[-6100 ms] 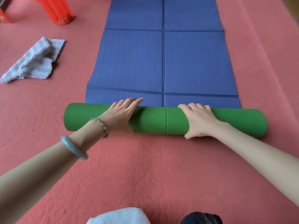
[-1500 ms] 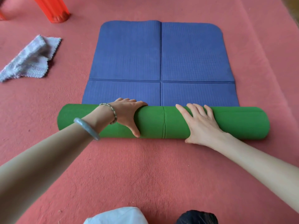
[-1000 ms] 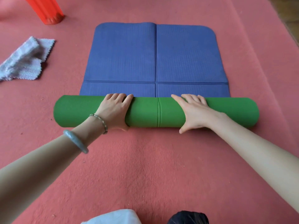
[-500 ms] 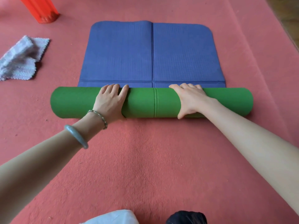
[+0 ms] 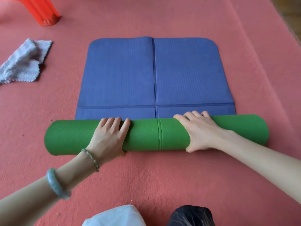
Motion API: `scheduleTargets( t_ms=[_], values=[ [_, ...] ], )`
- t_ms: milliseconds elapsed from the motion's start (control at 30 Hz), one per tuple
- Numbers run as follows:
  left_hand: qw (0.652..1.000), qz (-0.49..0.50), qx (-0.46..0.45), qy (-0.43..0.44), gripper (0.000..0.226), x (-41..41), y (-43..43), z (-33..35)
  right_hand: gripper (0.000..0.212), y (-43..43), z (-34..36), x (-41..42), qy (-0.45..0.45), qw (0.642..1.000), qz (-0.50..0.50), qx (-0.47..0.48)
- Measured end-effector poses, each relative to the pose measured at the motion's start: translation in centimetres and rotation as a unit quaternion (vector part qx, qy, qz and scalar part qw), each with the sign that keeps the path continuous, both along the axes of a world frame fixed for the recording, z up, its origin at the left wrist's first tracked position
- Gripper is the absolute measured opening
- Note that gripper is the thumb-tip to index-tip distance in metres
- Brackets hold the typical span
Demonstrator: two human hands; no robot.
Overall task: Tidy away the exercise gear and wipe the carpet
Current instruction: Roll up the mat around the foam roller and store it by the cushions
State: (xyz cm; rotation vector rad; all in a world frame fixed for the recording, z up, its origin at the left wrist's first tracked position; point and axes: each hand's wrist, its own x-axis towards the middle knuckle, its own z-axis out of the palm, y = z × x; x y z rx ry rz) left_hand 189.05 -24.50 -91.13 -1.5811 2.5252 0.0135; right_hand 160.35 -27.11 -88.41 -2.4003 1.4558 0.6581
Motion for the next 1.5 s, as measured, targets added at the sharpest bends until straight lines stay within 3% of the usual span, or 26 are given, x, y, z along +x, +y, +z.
scheduleTargets(
  t_ms=[200, 367, 467, 633, 800, 1000, 1100, 1233, 1300, 1400, 1500],
  values=[
    [0.998, 0.018, 0.054, -0.016, 0.11, 0.1, -1.0, 0.8, 0.116, -1.9, 0.7, 0.4, 0.013, 0.994, -0.024, 0.107],
    [0.999, 0.028, -0.006, 0.032, 0.118, -1.2, -0.3, 0.8, 0.118, -7.0, 1.0, 0.4, 0.008, 0.952, -0.106, 0.288],
    [0.998, 0.041, -0.018, 0.037, 0.132, -2.3, 0.8, -0.2, 0.118, -8.5, 0.9, 0.7, 0.02, 0.934, -0.119, 0.336],
    [0.999, 0.027, 0.01, 0.019, 0.127, -2.1, -3.4, -0.5, 0.101, -9.6, 1.9, -0.1, -0.026, 0.951, -0.166, 0.259],
    [0.993, 0.004, 0.114, 0.0, 0.118, -2.2, -8.0, 0.9, 0.135, -5.9, 1.0, 0.7, 0.044, 0.987, -0.099, 0.115],
    [0.978, 0.024, 0.207, 0.022, 0.112, -2.2, -10.6, 1.5, 0.132, -3.0, -1.1, 1.0, 0.012, 0.996, -0.056, -0.066],
    [0.985, 0.018, 0.161, 0.054, 0.112, -1.6, -9.9, 1.4, 0.127, -4.2, -1.1, 0.9, 0.002, 0.997, -0.051, -0.056],
    [0.986, 0.052, 0.014, 0.157, 0.101, 0.0, -6.3, 0.0, 0.129, -7.4, -0.4, 0.9, 0.0, 0.999, -0.052, 0.002],
    [0.988, 0.053, -0.05, 0.135, 0.11, 0.5, -5.5, -1.0, 0.13, -8.9, 0.1, 1.1, 0.004, 0.997, -0.06, 0.04],
    [0.989, 0.06, -0.076, 0.107, 0.12, 0.2, -6.4, -1.8, 0.13, -10.2, 0.7, 1.1, 0.001, 0.995, -0.075, 0.067],
    [0.993, 0.067, -0.053, 0.086, 0.112, 0.2, -8.4, -1.2, 0.129, -9.3, 0.1, 0.8, -0.018, 0.997, -0.069, 0.006]
  ],
)
